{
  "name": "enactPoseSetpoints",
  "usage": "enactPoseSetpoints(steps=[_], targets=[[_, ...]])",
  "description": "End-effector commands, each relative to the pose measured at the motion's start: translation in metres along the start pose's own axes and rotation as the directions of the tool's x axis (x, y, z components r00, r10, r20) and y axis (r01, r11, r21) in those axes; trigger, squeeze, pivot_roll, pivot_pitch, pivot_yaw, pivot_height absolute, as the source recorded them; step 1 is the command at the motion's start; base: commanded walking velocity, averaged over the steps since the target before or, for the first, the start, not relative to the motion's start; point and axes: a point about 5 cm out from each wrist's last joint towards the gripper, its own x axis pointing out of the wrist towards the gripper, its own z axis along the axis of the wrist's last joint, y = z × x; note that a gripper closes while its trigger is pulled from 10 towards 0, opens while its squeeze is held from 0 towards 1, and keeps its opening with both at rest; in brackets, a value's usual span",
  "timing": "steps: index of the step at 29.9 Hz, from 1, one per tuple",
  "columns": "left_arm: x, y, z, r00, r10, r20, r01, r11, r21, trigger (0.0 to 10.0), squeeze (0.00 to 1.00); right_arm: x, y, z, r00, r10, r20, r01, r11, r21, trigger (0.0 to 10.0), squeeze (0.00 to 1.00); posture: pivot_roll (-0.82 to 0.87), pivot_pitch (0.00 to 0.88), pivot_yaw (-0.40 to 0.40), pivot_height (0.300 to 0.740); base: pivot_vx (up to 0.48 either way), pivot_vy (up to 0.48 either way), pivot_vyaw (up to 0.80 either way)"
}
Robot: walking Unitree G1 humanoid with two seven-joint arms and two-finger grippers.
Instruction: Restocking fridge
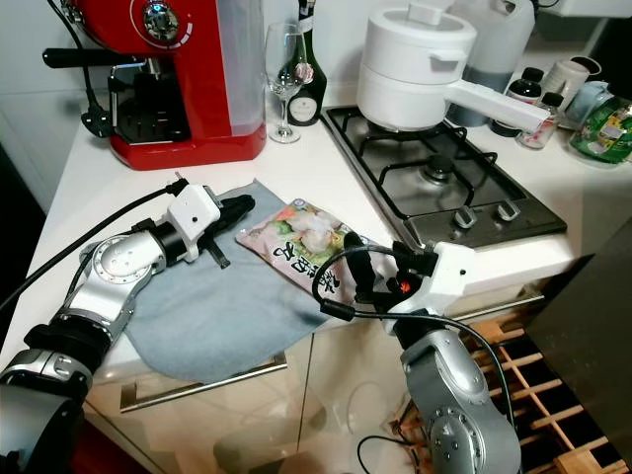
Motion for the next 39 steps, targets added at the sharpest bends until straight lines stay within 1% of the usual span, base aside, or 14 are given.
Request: enactPoseSetpoints(steps=[1, 3, 6, 9, 12, 14, 16, 17, 18, 20, 26, 30, 35, 39], targets=[[-0.006, -0.012, -0.014, 0.999, -0.017, -0.040, 0.015, 0.999, -0.048, 10.0, 0.00, 0.000, -0.005, 0.003, 1.000, -0.026, -0.004, 0.027, 0.999, 0.046, 10.0, 0.00, -0.15, 0.000, -0.012, 0.740, 0.000, 0.000, 0.00], [-0.007, -0.012, -0.015, 0.999, -0.016, -0.041, 0.014, 0.998, -0.057, 10.0, 0.00, 0.001, -0.006, -0.001, 0.999, -0.032, -0.035, 0.036, 0.994, 0.108, 10.0, 0.00, -0.15, 0.000, -0.012, 0.740, 0.000, 0.000, 0.00], [-0.007, -0.012, -0.015, 0.999, -0.015, -0.039, 0.013, 0.998, -0.060, 10.0, 0.00, 0.002, -0.009, -0.001, 0.998, -0.053, -0.044, 0.058, 0.992, 0.114, 10.0, 0.00, -0.15, 0.000, -0.014, 0.740, 0.000, 0.000, 0.00], [-0.007, -0.013, -0.014, 0.999, -0.015, -0.037, 0.013, 0.998, -0.061, 10.0, 0.00, 0.001, -0.012, 0.001, 0.997, -0.071, -0.040, 0.074, 0.996, 0.059, 10.0, 0.00, -0.15, 0.000, -0.014, 0.740, 0.000, 0.000, 0.00], [-0.006, -0.016, -0.015, 0.999, -0.020, -0.032, 0.017, 0.997, -0.072, 10.0, 0.00, 0.001, -0.026, -0.002, 0.983, -0.172, -0.065, 0.168, 0.984, -0.065, 10.0, 0.00, -0.15, 0.000, -0.012, 0.740, 0.000, 0.000, 0.00], [-0.006, -0.017, -0.015, 0.999, -0.022, -0.032, 0.019, 0.997, -0.074, 10.0, 0.00, 0.001, -0.028, -0.004, 0.979, -0.190, -0.074, 0.185, 0.980, -0.069, 10.0, 0.00, -0.15, 0.000, -0.012, 0.740, 0.000, 0.000, 0.00], [-0.005, -0.019, -0.014, 0.999, -0.027, -0.027, 0.024, 0.997, -0.079, 10.0, 0.00, 0.003, -0.030, -0.006, 0.976, -0.197, -0.096, 0.194, 0.980, -0.033, 10.0, 0.00, -0.15, 0.000, -0.012, 0.740, 0.000, 0.000, 0.00], [-0.004, -0.020, -0.014, 0.999, -0.029, -0.024, 0.027, 0.996, -0.084, 10.0, 0.00, 0.007, -0.027, -0.007, 0.977, -0.182, -0.109, 0.186, 0.982, 0.021, 10.0, 0.00, -0.15, 0.000, -0.011, 0.740, 0.000, 0.000, 0.00], [-0.004, -0.020, -0.014, 0.999, -0.029, -0.024, 0.027, 0.996, -0.084, 10.0, 0.00, 0.007, -0.027, -0.007, 0.977, -0.182, -0.109, 0.186, 0.982, 0.021, 10.0, 0.00, -0.15, 0.000, -0.011, 0.740, 0.000, 0.000, 0.00], [-0.004, -0.022, -0.014, 0.999, -0.033, -0.022, 0.031, 0.996, -0.088, 10.0, 0.00, 0.015, -0.020, -0.008, 0.982, -0.138, -0.128, 0.147, 0.987, 0.067, 10.0, 0.00, -0.14, 0.000, -0.013, 0.740, 0.000, 0.000, 0.00], [-0.004, -0.023, -0.013, 0.999, -0.035, -0.019, 0.034, 0.995, -0.094, 10.0, 0.00, 0.025, -0.012, -0.017, 0.979, -0.090, -0.183, 0.125, 0.973, 0.194, 10.0, 0.00, -0.13, 0.000, -0.017, 0.740, 0.000, 0.000, 0.00], [-0.004, -0.023, -0.013, 0.999, -0.036, -0.017, 0.034, 0.995, -0.096, 10.0, 0.00, 0.027, -0.003, -0.019, 0.979, -0.042, -0.198, 0.084, 0.974, 0.210, 10.0, 0.00, -0.13, 0.000, -0.018, 0.740, 0.000, 0.000, 0.00], [-0.004, -0.024, -0.013, 0.999, -0.037, -0.016, 0.035, 0.994, -0.100, 10.0, 0.00, 0.028, 0.001, -0.024, 0.971, -0.012, -0.241, 0.069, 0.971, 0.228, 10.0, 0.00, -0.13, 0.000, -0.017, 0.740, 0.000, 0.000, 0.00], [-0.003, -0.025, -0.012, 0.999, -0.038, -0.011, 0.037, 0.994, -0.105, 10.0, 0.00, 0.034, 0.006, -0.031, 0.949, 0.031, -0.313, 0.051, 0.967, 0.248, 10.0, 0.00, -0.14, 0.000, -0.016, 0.740, 0.000, 0.000, 0.00]])
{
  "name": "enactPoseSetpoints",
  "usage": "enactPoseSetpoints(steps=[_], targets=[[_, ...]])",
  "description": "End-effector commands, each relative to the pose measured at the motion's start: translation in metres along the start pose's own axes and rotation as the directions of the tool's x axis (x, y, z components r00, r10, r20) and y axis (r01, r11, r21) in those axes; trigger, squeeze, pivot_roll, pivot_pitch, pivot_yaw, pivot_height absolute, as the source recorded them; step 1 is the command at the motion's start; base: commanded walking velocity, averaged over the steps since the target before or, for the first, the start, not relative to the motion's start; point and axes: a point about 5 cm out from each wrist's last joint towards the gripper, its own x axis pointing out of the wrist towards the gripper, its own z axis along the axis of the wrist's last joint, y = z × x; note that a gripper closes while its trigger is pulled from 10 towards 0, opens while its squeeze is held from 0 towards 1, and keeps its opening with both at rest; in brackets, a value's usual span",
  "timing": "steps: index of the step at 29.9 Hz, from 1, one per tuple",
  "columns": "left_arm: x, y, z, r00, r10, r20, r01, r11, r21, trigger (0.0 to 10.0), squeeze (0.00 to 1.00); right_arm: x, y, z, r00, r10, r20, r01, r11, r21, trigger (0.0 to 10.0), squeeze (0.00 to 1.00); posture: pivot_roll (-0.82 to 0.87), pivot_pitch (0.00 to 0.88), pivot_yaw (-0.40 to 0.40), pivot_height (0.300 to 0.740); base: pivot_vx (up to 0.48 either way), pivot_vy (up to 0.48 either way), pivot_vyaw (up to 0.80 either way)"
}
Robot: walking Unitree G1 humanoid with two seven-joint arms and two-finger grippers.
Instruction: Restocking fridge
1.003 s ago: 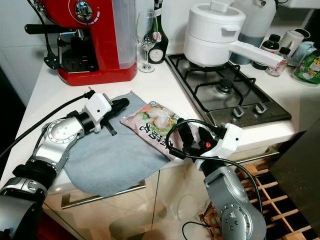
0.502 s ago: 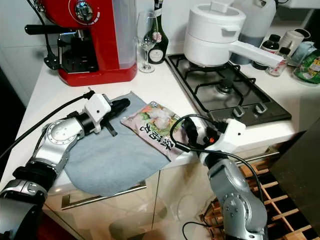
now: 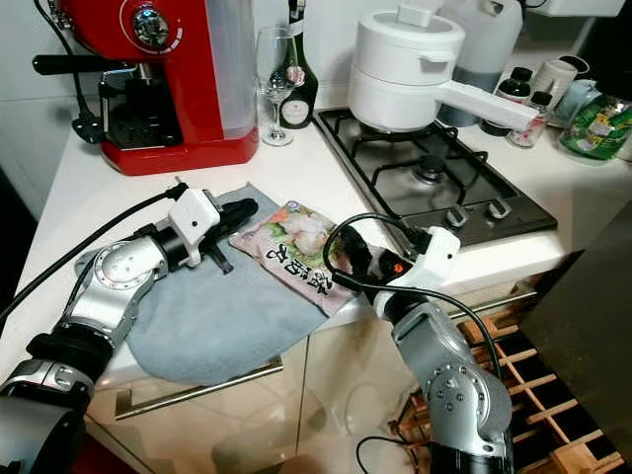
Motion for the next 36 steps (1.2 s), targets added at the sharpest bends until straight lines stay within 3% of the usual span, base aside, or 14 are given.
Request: enactPoseSetpoints(steps=[1, 6, 7, 8, 20, 24, 25, 28, 32, 35, 36], targets=[[-0.002, -0.016, -0.012, 0.999, -0.029, -0.033, 0.027, 0.998, -0.056, 10.0, 0.00, 0.006, -0.001, -0.021, 0.991, 0.001, -0.132, 0.004, 0.999, 0.032, 10.0, 0.00, -0.13, 0.000, -0.017, 0.740, 0.000, 0.000, 0.00], [0.000, -0.016, -0.011, 0.999, -0.029, -0.026, 0.027, 0.998, -0.061, 10.0, 0.00, 0.016, -0.005, -0.022, 0.989, -0.031, -0.147, 0.038, 0.998, 0.051, 10.0, 0.00, -0.13, 0.000, -0.017, 0.740, 0.000, 0.000, 0.00], [0.000, -0.017, -0.011, 0.999, -0.029, -0.026, 0.027, 0.998, -0.062, 10.0, 0.00, 0.019, -0.005, -0.023, 0.988, -0.033, -0.151, 0.042, 0.998, 0.053, 6.4, 0.00, -0.13, 0.000, -0.016, 0.740, 0.000, 0.000, 0.00], [0.001, -0.017, -0.010, 0.999, -0.029, -0.024, 0.027, 0.998, -0.063, 10.0, 0.00, 0.024, -0.005, -0.022, 0.988, -0.034, -0.149, 0.045, 0.997, 0.067, 0.0, 0.00, -0.13, 0.000, -0.018, 0.740, 0.000, 0.000, 0.00], [0.001, -0.017, -0.008, 1.000, -0.020, -0.014, 0.019, 0.997, -0.077, 10.0, 0.00, 0.039, 0.001, -0.021, 0.991, -0.023, -0.129, 0.046, 0.982, 0.181, 0.0, 0.00, -0.12, 0.000, -0.018, 0.740, 0.000, 0.000, 0.00], [0.001, -0.017, -0.007, 1.000, -0.003, -0.005, 0.003, 0.997, -0.071, 10.0, 0.00, 0.041, 0.003, -0.017, 0.995, -0.020, -0.093, 0.035, 0.986, 0.161, 0.0, 0.00, -0.11, 0.000, -0.021, 0.740, 0.000, 0.000, 0.00], [0.002, -0.016, -0.006, 1.000, 0.009, 0.004, -0.009, 0.998, -0.063, 10.0, 0.00, 0.041, 0.004, -0.014, 0.997, -0.024, -0.071, 0.034, 0.990, 0.138, 0.0, 0.00, -0.11, 0.000, -0.021, 0.740, 0.000, 0.000, 0.00], [0.005, -0.002, 0.018, 0.985, 0.130, 0.117, -0.126, 0.991, -0.042, 10.0, 0.00, 0.038, 0.009, 0.006, 0.998, -0.018, 0.052, 0.021, 0.998, -0.053, 0.0, 0.00, -0.12, 0.000, -0.019, 0.740, 0.000, 0.000, 0.00], [0.006, 0.008, 0.043, 0.955, 0.199, 0.219, -0.193, 0.980, -0.052, 10.0, 0.00, 0.034, 0.014, 0.016, 0.993, 0.004, 0.121, 0.015, 0.989, -0.148, 0.0, 0.00, -0.12, 0.000, -0.019, 0.740, 0.000, 0.000, 0.00], [0.006, 0.017, 0.073, 0.908, 0.265, 0.323, -0.238, 0.964, -0.122, 10.0, 0.00, 0.031, 0.020, 0.024, 0.984, 0.037, 0.176, -0.006, 0.984, -0.177, 0.0, 0.00, -0.12, 0.000, -0.021, 0.740, 0.000, 0.000, 0.00], [0.006, 0.017, 0.073, 0.908, 0.265, 0.323, -0.238, 0.964, -0.122, 10.0, 0.00, 0.031, 0.020, 0.024, 0.984, 0.037, 0.176, -0.006, 0.984, -0.177, 0.0, 0.00, -0.12, 0.000, -0.021, 0.740, 0.000, 0.000, 0.00]])
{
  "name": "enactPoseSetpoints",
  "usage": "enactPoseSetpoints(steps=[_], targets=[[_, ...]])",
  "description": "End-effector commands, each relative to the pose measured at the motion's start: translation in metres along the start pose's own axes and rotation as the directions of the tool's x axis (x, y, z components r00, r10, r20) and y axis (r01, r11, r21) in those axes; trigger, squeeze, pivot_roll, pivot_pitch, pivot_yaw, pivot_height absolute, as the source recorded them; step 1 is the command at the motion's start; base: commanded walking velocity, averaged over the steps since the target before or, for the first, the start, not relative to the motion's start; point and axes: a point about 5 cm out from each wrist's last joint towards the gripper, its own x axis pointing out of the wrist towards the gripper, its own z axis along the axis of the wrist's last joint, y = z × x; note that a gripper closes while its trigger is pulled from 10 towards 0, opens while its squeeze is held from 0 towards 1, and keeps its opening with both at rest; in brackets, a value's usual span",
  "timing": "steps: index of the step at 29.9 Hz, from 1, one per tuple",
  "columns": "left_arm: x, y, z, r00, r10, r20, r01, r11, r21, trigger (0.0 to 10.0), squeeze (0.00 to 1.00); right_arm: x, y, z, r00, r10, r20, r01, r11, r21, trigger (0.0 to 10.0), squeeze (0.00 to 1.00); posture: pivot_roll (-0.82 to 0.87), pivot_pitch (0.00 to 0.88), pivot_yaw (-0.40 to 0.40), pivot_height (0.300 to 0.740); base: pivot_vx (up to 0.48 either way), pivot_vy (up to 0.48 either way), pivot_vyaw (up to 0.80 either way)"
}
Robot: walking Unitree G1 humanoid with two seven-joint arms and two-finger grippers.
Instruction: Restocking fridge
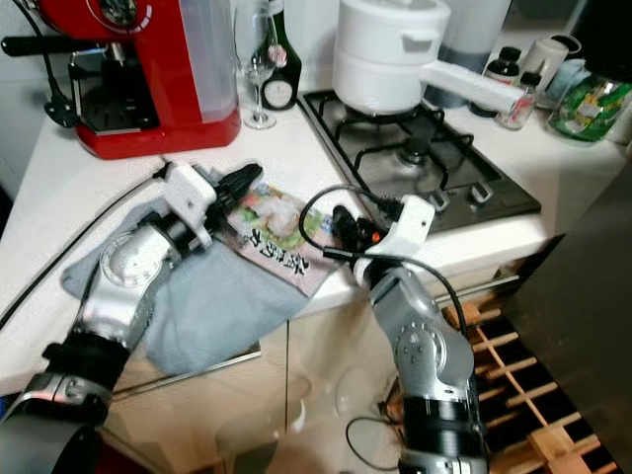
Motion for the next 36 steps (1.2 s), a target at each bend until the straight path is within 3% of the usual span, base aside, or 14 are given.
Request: enactPoseSetpoints(steps=[1, 2, 5, 9, 11, 12, 14, 17, 18, 19, 21, 22, 29, 36], targets=[[0.007, 0.008, 0.026, 0.992, 0.084, 0.090, -0.075, 0.992, -0.104, 10.0, 0.00, -0.002, 0.005, 0.011, 0.997, 0.024, 0.072, -0.021, 0.999, -0.040, 0.0, 0.00, -0.12, 0.000, -0.020, 0.740, 0.000, 0.000, 0.00], [0.009, 0.010, 0.034, 0.987, 0.119, 0.110, -0.100, 0.981, -0.165, 10.0, 0.00, -0.002, 0.006, 0.013, 0.996, 0.029, 0.089, -0.024, 0.998, -0.051, 0.0, 0.00, -0.12, 0.000, -0.019, 0.740, 0.000, 0.000, 0.00], [0.009, 0.011, 0.042, 0.981, 0.148, 0.124, -0.117, 0.966, -0.230, 10.0, 0.00, -0.002, 0.007, 0.016, 0.993, 0.036, 0.117, -0.028, 0.997, -0.073, 0.0, 0.00, -0.11, 0.000, -0.018, 0.740, 0.000, 0.000, 0.00], [-0.007, -0.004, 0.036, 0.992, 0.109, 0.058, -0.096, 0.976, -0.194, 10.0, 0.00, -0.005, 0.018, 0.031, 0.972, 0.100, 0.213, -0.050, 0.972, -0.229, 0.0, 0.00, -0.11, 0.000, -0.016, 0.740, 0.000, 0.000, 0.00], [-0.017, -0.015, 0.027, 0.996, 0.092, 0.000, -0.091, 0.983, -0.159, 10.0, 0.00, -0.010, 0.021, 0.032, 0.962, 0.138, 0.237, -0.022, 0.899, -0.437, 0.0, 0.00, -0.11, 0.000, -0.016, 0.740, 0.000, 0.000, 0.00], [-0.017, -0.015, 0.027, 0.996, 0.092, 0.000, -0.091, 0.983, -0.159, 10.0, 0.00, -0.010, 0.021, 0.032, 0.962, 0.138, 0.237, -0.022, 0.899, -0.437, 0.0, 0.00, -0.11, 0.000, -0.016, 0.740, 0.000, 0.000, 0.00], [-0.034, -0.033, 0.019, 0.993, 0.087, -0.085, -0.097, 0.987, -0.131, 10.0, 0.00, -0.020, 0.015, 0.026, 0.956, 0.123, 0.265, 0.050, 0.826, -0.561, 0.0, 0.00, -0.10, 0.000, -0.022, 0.740, 0.000, 0.000, 0.00], [-0.044, -0.043, 0.018, 0.989, 0.089, -0.115, -0.106, 0.984, -0.146, 10.0, 0.00, -0.033, 0.008, 0.027, 0.941, 0.086, 0.327, 0.141, 0.780, -0.609, 0.0, 0.00, -0.10, 0.000, -0.023, 0.740, 0.000, 0.000, 0.00], [-0.047, -0.045, 0.019, 0.990, 0.080, -0.118, -0.096, 0.987, -0.133, 10.0, 0.00, -0.040, 0.006, 0.026, 0.936, 0.078, 0.343, 0.166, 0.761, -0.627, 0.9, 0.00, -0.09, 0.000, -0.026, 0.740, 0.000, 0.000, 0.00], [-0.047, -0.045, 0.019, 0.990, 0.080, -0.118, -0.096, 0.987, -0.133, 10.0, 0.00, -0.040, 0.006, 0.026, 0.936, 0.078, 0.343, 0.166, 0.761, -0.627, 0.9, 0.00, -0.09, 0.000, -0.026, 0.740, 0.000, 0.000, 0.00], [-0.052, -0.049, 0.021, 0.991, 0.059, -0.122, -0.072, 0.992, -0.103, 10.0, 0.00, -0.049, 0.003, 0.023, 0.933, 0.070, 0.352, 0.192, 0.732, -0.654, 7.6, 0.00, -0.09, 0.000, -0.027, 0.740, 0.000, 0.000, 0.00], [-0.054, -0.051, 0.021, 0.991, 0.045, -0.128, -0.056, 0.995, -0.084, 10.0, 0.00, -0.053, 0.002, 0.021, 0.933, 0.067, 0.354, 0.201, 0.719, -0.666, 10.0, 0.00, -0.09, 0.000, -0.026, 0.740, 0.000, 0.000, 0.00], [-0.061, -0.067, 0.011, 0.975, -0.035, -0.219, 0.027, 0.999, -0.039, 10.0, 0.00, -0.054, -0.002, 0.014, 0.929, 0.059, 0.364, 0.225, 0.690, -0.688, 10.0, 0.00, -0.09, 0.000, -0.025, 0.740, 0.000, 0.000, 0.00], [-0.049, -0.075, 0.002, 0.938, -0.133, -0.321, 0.111, 0.990, -0.088, 10.0, 0.00, -0.043, -0.010, 0.017, 0.929, -0.010, 0.370, 0.255, 0.740, -0.622, 10.0, 0.00, -0.09, 0.000, -0.024, 0.740, 0.000, 0.000, 0.00]])
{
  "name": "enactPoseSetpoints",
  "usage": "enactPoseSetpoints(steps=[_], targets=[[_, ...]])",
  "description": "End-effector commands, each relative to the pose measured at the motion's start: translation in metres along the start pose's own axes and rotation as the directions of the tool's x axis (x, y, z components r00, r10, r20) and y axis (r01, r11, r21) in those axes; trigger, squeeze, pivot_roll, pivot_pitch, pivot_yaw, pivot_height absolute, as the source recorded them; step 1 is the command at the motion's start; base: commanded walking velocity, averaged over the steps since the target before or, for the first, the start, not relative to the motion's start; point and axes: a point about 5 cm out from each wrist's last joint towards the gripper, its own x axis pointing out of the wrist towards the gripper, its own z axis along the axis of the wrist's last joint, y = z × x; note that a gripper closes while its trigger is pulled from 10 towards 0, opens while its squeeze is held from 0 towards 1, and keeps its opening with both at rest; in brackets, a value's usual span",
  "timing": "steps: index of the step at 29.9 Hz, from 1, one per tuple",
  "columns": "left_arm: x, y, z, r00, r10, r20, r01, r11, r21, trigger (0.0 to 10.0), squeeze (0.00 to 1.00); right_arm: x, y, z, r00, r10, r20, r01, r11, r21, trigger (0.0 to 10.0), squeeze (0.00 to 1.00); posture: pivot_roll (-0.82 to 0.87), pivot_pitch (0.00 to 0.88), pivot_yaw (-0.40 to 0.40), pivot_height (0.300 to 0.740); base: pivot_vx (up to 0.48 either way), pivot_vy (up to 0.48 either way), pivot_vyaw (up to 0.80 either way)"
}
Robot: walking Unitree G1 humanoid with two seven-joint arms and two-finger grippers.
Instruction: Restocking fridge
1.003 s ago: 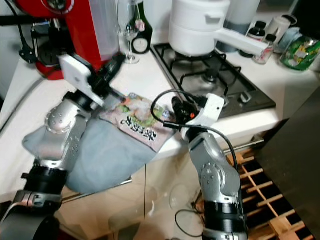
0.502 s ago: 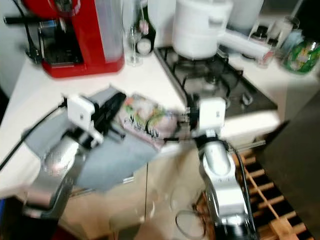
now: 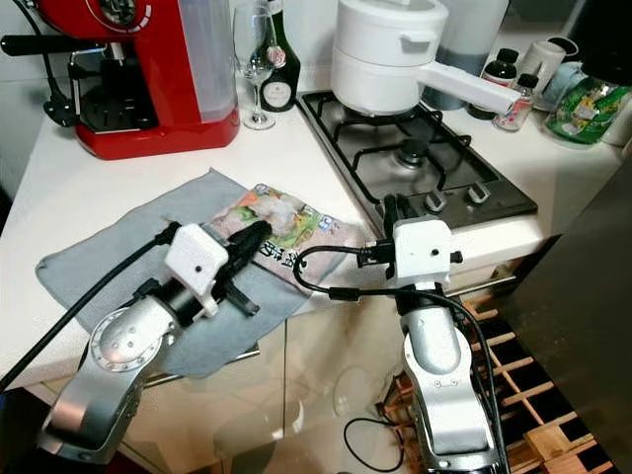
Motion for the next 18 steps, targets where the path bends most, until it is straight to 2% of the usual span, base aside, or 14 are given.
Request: enactPoseSetpoints(steps=[1, 2, 3, 4, 5, 10, 14, 16, 18], targets=[[0.005, -0.004, -0.010, 0.993, -0.043, -0.108, 0.039, 0.999, -0.036, 10.0, 0.00, 0.005, -0.005, -0.003, 0.999, -0.023, -0.024, 0.024, 0.999, 0.031, 10.0, 0.00, -0.09, 0.000, -0.019, 0.740, 0.000, 0.000, 0.00], [0.005, -0.004, -0.010, 0.993, -0.043, -0.108, 0.039, 0.999, -0.036, 10.0, 0.00, 0.005, -0.005, -0.003, 0.999, -0.023, -0.024, 0.024, 0.999, 0.031, 10.0, 0.00, -0.09, 0.000, -0.019, 0.740, 0.000, 0.000, 0.00], [0.004, -0.003, -0.023, 0.980, -0.028, -0.195, 0.009, 0.995, -0.095, 10.0, 0.00, 0.006, -0.006, -0.004, 0.999, -0.028, -0.033, 0.030, 0.998, 0.056, 10.0, 0.00, -0.09, 0.000, -0.015, 0.740, 0.000, 0.000, 0.00], [0.004, -0.003, -0.027, 0.976, -0.019, -0.217, -0.007, 0.993, -0.115, 10.0, 0.00, 0.007, -0.007, -0.004, 0.999, -0.032, -0.035, 0.034, 0.997, 0.063, 10.0, 0.00, -0.09, 0.000, -0.015, 0.740, 0.000, 0.000, 0.00], [0.001, -0.002, -0.036, 0.960, -0.010, -0.281, -0.037, 0.987, -0.159, 10.0, 0.00, 0.007, -0.008, -0.005, 0.998, -0.039, -0.045, 0.042, 0.996, 0.082, 10.0, 0.00, -0.09, 0.000, -0.014, 0.740, 0.000, 0.000, 0.00], [-0.003, 0.000, -0.051, 0.929, 0.001, -0.370, -0.090, 0.971, -0.222, 10.0, 0.00, 0.008, -0.010, -0.006, 0.997, -0.049, -0.059, 0.055, 0.992, 0.109, 10.0, 0.00, -0.10, 0.000, -0.009, 0.740, 0.000, 0.000, 0.00], [-0.020, 0.001, -0.081, 0.859, -0.016, -0.512, -0.175, 0.931, -0.321, 10.0, 0.00, 0.014, -0.015, -0.008, 0.995, -0.047, -0.085, 0.062, 0.981, 0.185, 10.0, 0.00, -0.10, 0.000, -0.010, 0.740, 0.000, 0.000, 0.00], [-0.022, 0.001, -0.084, 0.850, -0.020, -0.526, -0.184, 0.925, -0.333, 10.0, 0.00, 0.015, -0.015, -0.008, 0.995, -0.045, -0.087, 0.061, 0.979, 0.192, 10.0, 0.00, -0.10, 0.000, -0.011, 0.740, 0.000, 0.000, 0.00], [-0.025, -0.001, -0.089, 0.835, -0.033, -0.550, -0.201, 0.911, -0.361, 10.0, 0.00, 0.017, -0.014, -0.007, 0.995, -0.035, -0.094, 0.057, 0.970, 0.238, 10.0, 0.00, -0.10, 0.000, -0.011, 0.740, 0.000, 0.000, 0.00]])
